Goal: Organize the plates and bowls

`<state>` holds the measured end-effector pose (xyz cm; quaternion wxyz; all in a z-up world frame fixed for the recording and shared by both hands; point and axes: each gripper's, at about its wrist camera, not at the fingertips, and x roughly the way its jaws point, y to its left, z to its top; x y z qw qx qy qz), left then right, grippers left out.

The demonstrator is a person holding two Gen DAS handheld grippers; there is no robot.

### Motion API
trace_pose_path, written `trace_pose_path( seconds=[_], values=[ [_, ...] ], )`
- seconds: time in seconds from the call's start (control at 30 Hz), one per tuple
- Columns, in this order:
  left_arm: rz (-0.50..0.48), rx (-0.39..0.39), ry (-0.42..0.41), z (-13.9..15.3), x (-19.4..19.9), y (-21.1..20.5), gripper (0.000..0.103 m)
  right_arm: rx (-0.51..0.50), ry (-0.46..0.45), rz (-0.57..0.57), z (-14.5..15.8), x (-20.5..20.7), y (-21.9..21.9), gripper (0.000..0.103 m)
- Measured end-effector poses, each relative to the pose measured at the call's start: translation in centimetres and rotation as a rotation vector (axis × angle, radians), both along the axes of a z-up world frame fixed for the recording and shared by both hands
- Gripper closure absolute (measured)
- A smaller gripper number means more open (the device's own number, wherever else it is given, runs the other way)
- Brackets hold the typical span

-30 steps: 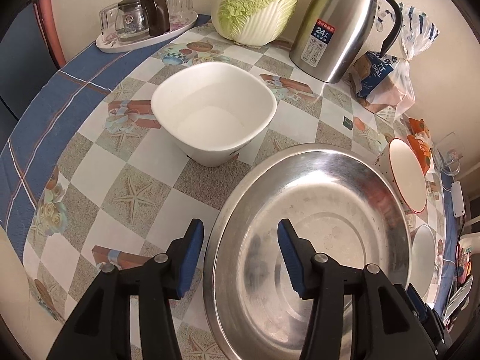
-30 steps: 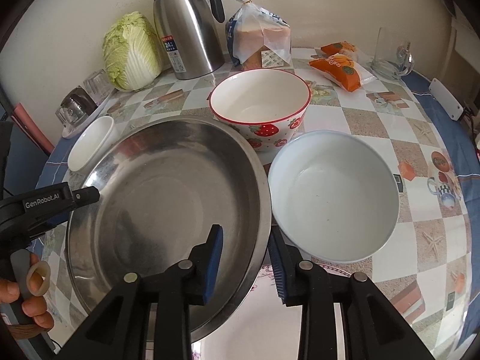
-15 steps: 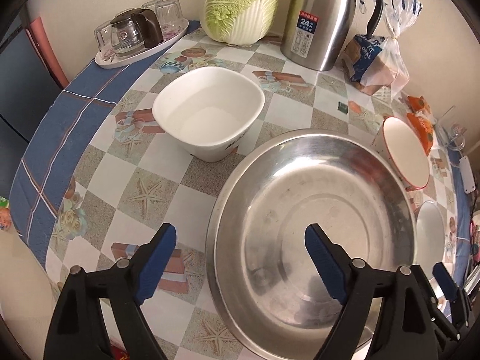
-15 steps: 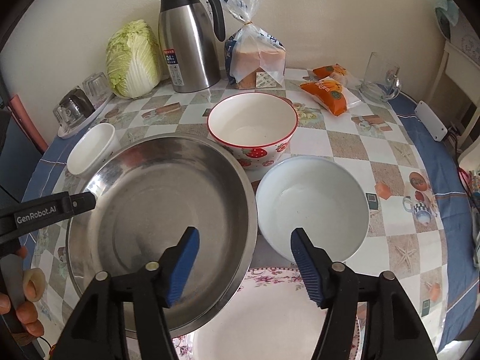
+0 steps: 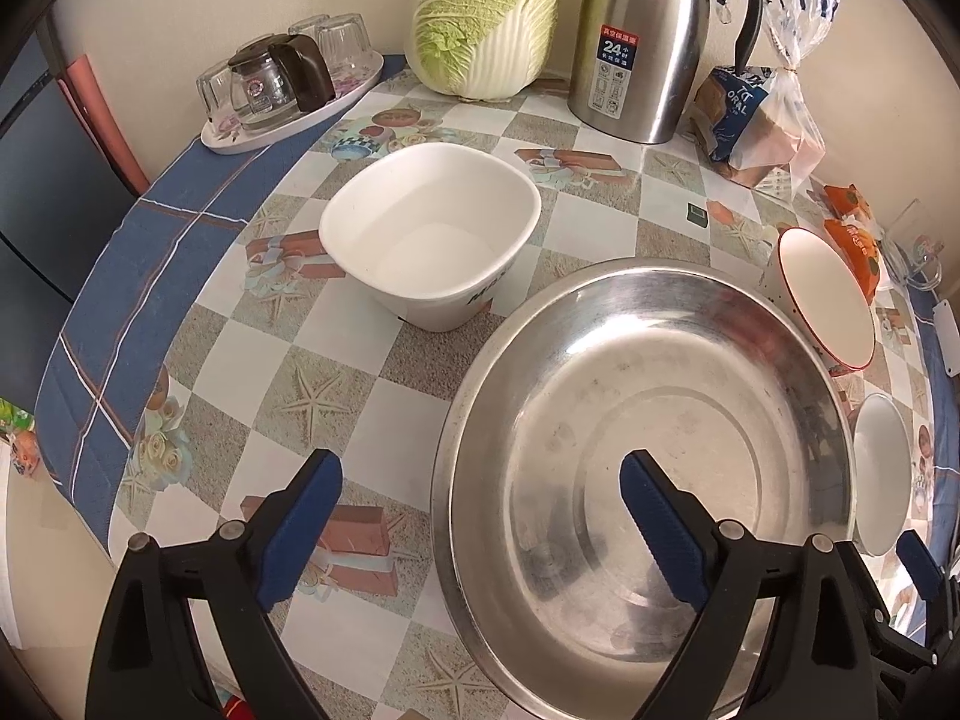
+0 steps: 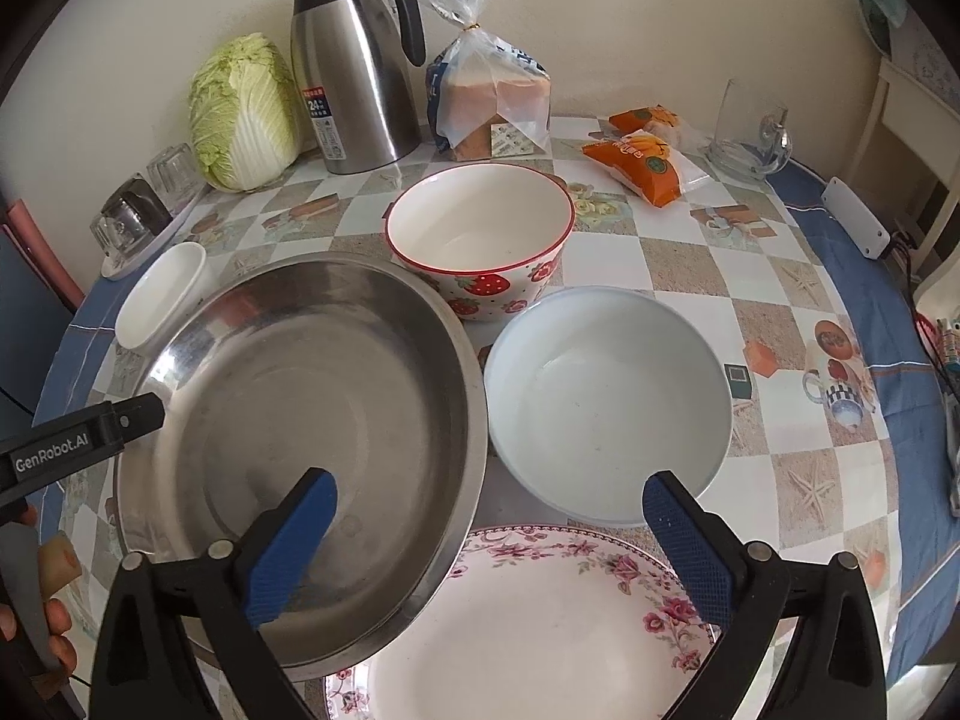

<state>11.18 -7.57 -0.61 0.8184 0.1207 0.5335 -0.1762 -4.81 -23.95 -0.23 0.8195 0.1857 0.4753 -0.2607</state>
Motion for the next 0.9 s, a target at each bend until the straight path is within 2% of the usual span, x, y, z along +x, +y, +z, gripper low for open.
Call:
trace_pose_path(
  seconds=[0.37, 0.57, 0.9],
  values=[
    [-0.004, -0.039, -0.053, 0.8, -0.8, -0.2, 0.009, -0.036, 0.012, 0.037, -0.4, 0.0, 0.9, 0.000],
    [0.019, -0.062, -0.048, 0.7, -1.1, 0.5, 0.009, -0.048, -0.019, 0.046, -0.3, -0.5, 1.6, 0.000],
    [0.006, -0.098, -0.093, 2.1, -3.3, 1.3, 0.009, -0.062, -0.081, 0.032, 0.3, -2.1, 2.9, 0.000]
  ],
)
